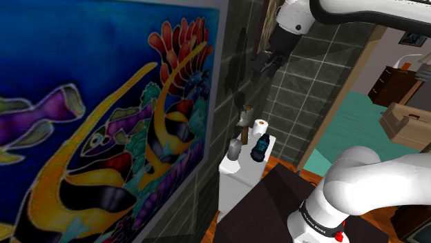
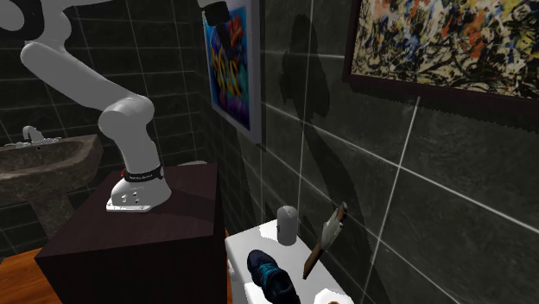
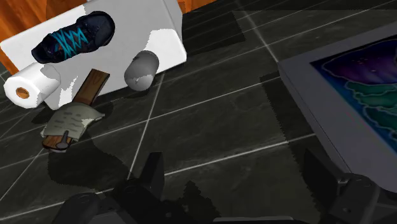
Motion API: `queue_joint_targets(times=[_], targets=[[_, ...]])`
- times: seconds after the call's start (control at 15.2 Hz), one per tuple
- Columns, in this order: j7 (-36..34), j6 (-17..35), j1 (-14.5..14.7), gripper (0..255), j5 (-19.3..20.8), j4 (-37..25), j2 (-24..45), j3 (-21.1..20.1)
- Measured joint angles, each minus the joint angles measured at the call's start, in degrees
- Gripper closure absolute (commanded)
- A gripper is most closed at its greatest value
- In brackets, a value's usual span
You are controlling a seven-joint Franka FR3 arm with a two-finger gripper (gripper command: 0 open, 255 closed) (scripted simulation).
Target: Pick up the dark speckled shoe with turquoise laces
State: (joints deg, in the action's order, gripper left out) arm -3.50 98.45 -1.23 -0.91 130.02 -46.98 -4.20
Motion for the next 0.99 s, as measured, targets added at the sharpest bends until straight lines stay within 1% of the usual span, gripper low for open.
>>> queue_joint_targets(times=[0.13,0.33,0.59,0.99], targets=[[0.0,0.6,-0.2,0,0.1,0.3,0.3,0.2],[0.4,4.1,-1.6,0,1.0,3.6,1.0,1.9],[-0.1,10.0,-3.4,0,1.9,7.0,4.0,3.5],[0.3,19.7,-6.8,0,3.6,11.5,9.9,7.2]])
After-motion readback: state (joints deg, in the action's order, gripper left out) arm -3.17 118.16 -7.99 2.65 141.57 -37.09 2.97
